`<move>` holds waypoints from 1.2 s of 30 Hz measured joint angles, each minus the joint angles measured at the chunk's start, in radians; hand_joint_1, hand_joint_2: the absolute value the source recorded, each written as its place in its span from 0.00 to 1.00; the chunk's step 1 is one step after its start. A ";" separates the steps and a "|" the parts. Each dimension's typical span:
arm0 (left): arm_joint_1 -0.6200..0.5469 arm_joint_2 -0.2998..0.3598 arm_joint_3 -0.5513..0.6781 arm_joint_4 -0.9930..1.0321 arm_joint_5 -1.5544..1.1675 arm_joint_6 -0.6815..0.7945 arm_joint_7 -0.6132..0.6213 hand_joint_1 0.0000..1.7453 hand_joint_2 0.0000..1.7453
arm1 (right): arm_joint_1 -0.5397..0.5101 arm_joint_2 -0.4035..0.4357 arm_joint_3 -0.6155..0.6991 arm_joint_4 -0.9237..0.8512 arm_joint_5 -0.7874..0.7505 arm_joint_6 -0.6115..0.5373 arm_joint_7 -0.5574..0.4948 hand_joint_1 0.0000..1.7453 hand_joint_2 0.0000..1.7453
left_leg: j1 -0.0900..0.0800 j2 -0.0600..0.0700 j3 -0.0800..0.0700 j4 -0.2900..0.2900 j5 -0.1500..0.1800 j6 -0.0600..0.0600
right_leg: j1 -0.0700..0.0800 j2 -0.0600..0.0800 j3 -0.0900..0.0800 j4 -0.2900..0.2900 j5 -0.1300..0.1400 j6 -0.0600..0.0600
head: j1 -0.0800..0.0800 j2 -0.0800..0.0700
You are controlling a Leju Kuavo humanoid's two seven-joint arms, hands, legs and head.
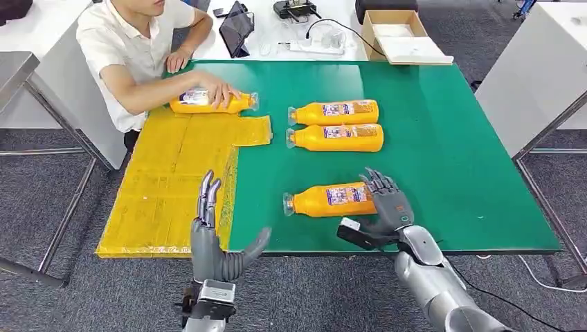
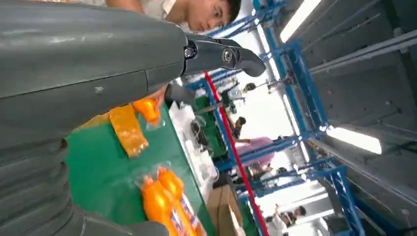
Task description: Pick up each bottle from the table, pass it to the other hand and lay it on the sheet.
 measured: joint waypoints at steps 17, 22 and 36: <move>-0.034 0.045 -0.079 0.025 0.063 -0.086 0.065 0.00 1.00 | -0.092 0.002 0.011 0.092 -0.040 0.252 0.015 0.76 1.00 | 0.000 0.003 0.008 0.000 -0.001 0.000 | 0.000 0.002 0.006 0.000 0.000 0.000 | 0.000 0.000; -0.059 0.055 -0.094 0.039 0.079 -0.136 0.081 0.00 1.00 | -0.143 -0.014 0.055 0.128 0.005 0.367 0.075 0.99 1.00 | 0.000 0.004 0.012 0.000 -0.001 0.001 | 0.000 0.002 0.009 -0.001 0.000 0.000 | 0.000 0.000; -0.093 0.064 -0.134 0.068 0.071 -0.187 0.085 0.00 1.00 | -0.222 -0.031 0.180 0.178 0.096 0.461 0.127 1.00 1.00 | 0.000 0.003 0.016 0.000 -0.001 0.001 | 0.000 0.002 0.014 -0.001 0.000 0.000 | 0.000 0.000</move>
